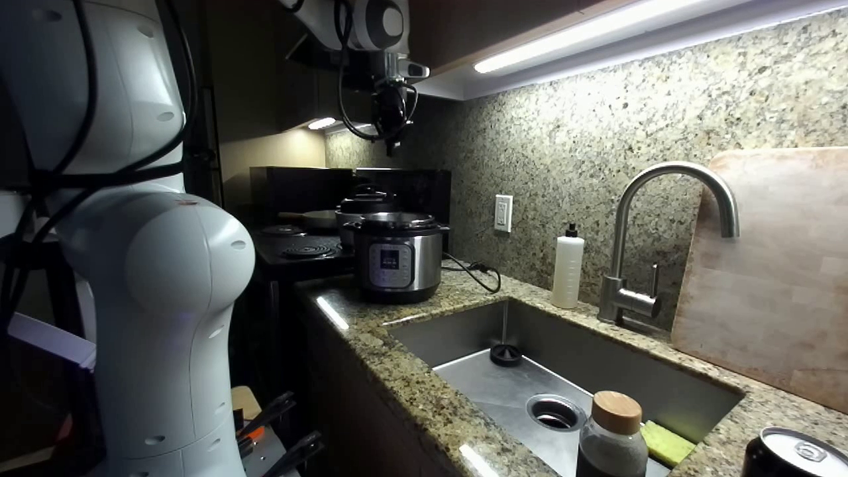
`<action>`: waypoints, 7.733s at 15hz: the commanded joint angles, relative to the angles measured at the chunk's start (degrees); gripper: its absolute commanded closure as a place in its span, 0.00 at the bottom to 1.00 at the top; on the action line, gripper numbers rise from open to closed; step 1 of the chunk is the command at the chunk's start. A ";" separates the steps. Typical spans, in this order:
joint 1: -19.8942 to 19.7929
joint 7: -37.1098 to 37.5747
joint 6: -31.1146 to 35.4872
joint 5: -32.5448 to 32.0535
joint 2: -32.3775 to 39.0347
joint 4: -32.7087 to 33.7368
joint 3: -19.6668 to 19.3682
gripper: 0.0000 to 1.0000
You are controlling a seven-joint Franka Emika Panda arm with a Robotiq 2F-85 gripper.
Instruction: Remove the metal bowl from the cooker and put it in the sink
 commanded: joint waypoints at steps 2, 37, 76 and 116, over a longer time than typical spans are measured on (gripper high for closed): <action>-0.57 -0.53 -1.06 3.06 -0.87 -1.52 -0.89 0.67; -4.34 -24.36 1.08 31.83 4.30 -17.83 -9.61 0.00; -4.60 -24.00 7.88 33.19 5.83 -16.51 -8.34 0.93; -3.41 -20.76 6.53 24.37 -10.07 -14.15 -6.77 0.94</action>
